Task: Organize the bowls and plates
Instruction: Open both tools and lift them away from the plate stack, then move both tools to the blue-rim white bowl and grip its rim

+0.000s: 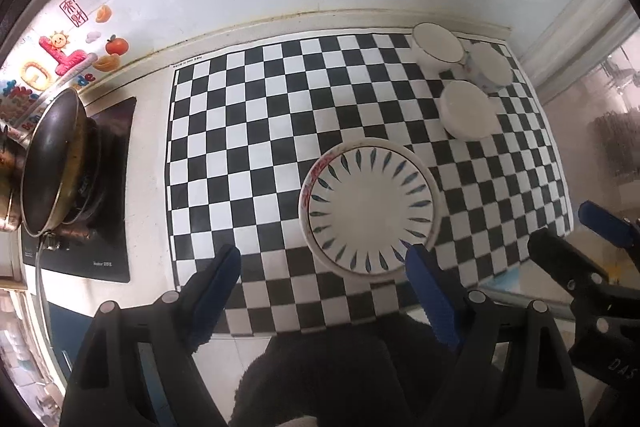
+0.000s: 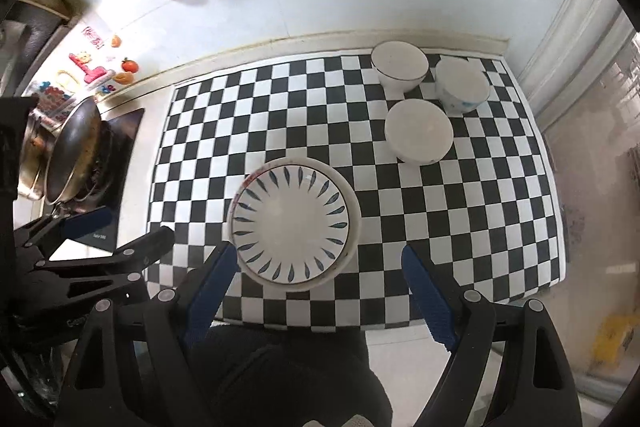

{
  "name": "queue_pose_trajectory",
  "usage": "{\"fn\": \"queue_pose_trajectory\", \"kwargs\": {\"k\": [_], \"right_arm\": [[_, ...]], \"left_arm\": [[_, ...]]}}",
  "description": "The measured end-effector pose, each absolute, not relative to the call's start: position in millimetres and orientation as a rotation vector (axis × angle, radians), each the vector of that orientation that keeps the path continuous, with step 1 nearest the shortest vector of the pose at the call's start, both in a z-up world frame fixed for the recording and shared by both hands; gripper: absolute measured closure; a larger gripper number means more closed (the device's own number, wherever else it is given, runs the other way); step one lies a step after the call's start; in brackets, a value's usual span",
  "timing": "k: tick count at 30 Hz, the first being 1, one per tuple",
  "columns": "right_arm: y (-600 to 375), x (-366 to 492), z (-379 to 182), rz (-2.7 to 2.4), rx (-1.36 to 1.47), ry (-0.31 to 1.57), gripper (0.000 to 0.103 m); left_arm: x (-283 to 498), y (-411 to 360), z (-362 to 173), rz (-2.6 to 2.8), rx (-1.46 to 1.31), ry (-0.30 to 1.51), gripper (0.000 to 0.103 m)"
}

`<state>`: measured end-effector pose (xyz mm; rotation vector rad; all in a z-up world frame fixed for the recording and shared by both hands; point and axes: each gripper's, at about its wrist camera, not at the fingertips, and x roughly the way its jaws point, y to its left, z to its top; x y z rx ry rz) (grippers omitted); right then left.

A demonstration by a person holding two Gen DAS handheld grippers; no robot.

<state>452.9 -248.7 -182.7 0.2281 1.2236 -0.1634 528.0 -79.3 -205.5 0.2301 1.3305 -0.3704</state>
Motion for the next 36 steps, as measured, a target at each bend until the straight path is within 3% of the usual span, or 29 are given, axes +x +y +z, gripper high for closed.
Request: {"fn": "queue_pose_trajectory", "kwargs": {"k": [9, 20, 27, 36], "right_arm": [[-245, 439, -171, -0.164, 0.225, 1.237, 0.016], [-253, 448, -185, -0.188, 0.287, 1.231, 0.016], [-281, 464, -199, -0.305, 0.360, 1.175, 0.016], [-363, 491, -228, -0.420, 0.458, 1.124, 0.016]], "left_arm": [[518, -74, -180, -0.364, 0.248, 1.291, 0.019], [526, -73, -185, -0.397, 0.220, 1.274, 0.019], [558, -80, -180, -0.423, 0.183, 1.148, 0.019], [613, -138, -202, -0.511, 0.171, 1.133, 0.019]]}}
